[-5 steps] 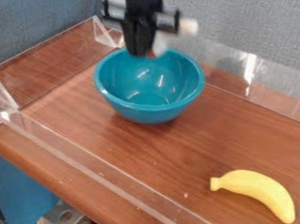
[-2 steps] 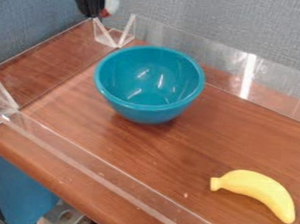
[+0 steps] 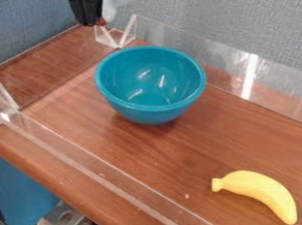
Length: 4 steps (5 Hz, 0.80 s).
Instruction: Remove the mushroom from the blue bowl and put it on the table
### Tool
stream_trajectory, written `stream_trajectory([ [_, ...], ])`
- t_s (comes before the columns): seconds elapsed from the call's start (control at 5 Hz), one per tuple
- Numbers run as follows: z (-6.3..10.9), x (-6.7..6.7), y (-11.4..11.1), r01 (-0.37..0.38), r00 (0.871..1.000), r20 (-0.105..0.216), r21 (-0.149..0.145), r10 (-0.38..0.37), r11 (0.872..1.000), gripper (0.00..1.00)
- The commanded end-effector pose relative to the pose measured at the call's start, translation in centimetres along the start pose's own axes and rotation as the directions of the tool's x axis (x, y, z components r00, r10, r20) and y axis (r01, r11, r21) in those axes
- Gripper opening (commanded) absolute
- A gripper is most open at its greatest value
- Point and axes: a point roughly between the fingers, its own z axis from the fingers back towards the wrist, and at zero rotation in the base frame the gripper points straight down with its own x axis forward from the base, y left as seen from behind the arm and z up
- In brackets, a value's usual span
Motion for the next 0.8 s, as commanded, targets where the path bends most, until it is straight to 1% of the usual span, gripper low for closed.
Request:
stream_trajectory([
  [0.0, 2.5, -0.1, 0.3, -0.004, 0.998, 0.069, 0.007, 0.003, 1.0, 1.0],
  [0.2, 2.4, 0.0, 0.4, -0.002, 0.998, 0.064, 0.008, 0.002, 1.0, 1.0],
  [0.4, 1.1, 0.2, -0.1, 0.003, 0.999, 0.046, 0.018, -0.004, 1.0, 1.0],
  [0.6, -0.1, 0.2, -1.2, 0.026, 0.999, 0.025, 0.021, -0.026, 0.999, 1.0],
])
